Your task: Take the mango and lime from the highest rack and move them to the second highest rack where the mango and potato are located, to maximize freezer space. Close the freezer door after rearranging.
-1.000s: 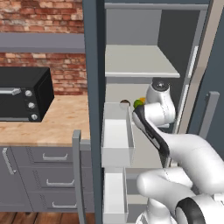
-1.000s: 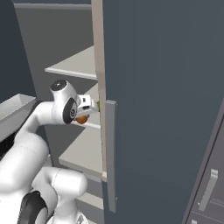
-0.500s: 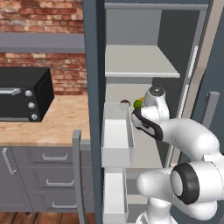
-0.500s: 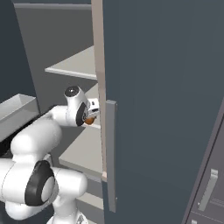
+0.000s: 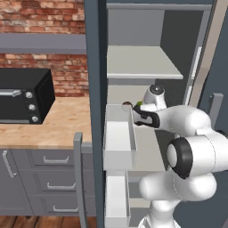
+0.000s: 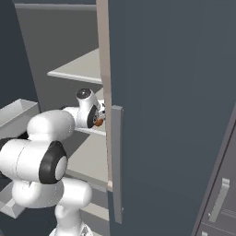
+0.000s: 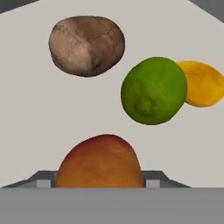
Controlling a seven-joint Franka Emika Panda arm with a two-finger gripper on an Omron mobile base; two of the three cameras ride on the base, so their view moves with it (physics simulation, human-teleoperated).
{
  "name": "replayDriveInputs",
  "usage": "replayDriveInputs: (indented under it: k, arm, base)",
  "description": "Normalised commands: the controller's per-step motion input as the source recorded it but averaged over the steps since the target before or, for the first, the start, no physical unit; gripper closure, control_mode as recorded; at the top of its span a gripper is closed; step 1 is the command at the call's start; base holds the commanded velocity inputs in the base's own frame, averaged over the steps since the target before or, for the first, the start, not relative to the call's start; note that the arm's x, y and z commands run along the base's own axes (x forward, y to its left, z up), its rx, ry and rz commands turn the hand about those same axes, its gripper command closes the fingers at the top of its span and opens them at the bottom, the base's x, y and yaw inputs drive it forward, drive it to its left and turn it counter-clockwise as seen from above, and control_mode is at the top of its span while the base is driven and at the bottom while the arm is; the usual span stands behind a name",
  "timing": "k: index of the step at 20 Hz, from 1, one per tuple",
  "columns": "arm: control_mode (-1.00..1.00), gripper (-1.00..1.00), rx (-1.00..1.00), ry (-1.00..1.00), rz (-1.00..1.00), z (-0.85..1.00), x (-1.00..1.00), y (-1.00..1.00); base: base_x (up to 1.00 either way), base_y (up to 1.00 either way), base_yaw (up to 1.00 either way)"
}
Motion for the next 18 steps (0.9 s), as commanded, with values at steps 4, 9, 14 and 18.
replayDriveInputs:
  k: [4,9,14,18]
  arm:
    - [-1.0,1.0,0.0,0.0,0.11,-0.51,0.46,0.0]
    - [-1.0,1.0,-0.08,0.0,0.11,-0.64,0.52,0.0]
    - [-1.0,-1.0,-0.26,0.0,0.08,-0.82,0.43,0.07]
    - [-1.0,-1.0,-0.11,-0.07,0.11,-0.58,0.05,0.0]
  base:
    - [0.0,0.0,0.0]
    - [0.0,0.0,0.0]
    - [0.0,0.0,0.0]
    - [0.0,0.0,0.0]
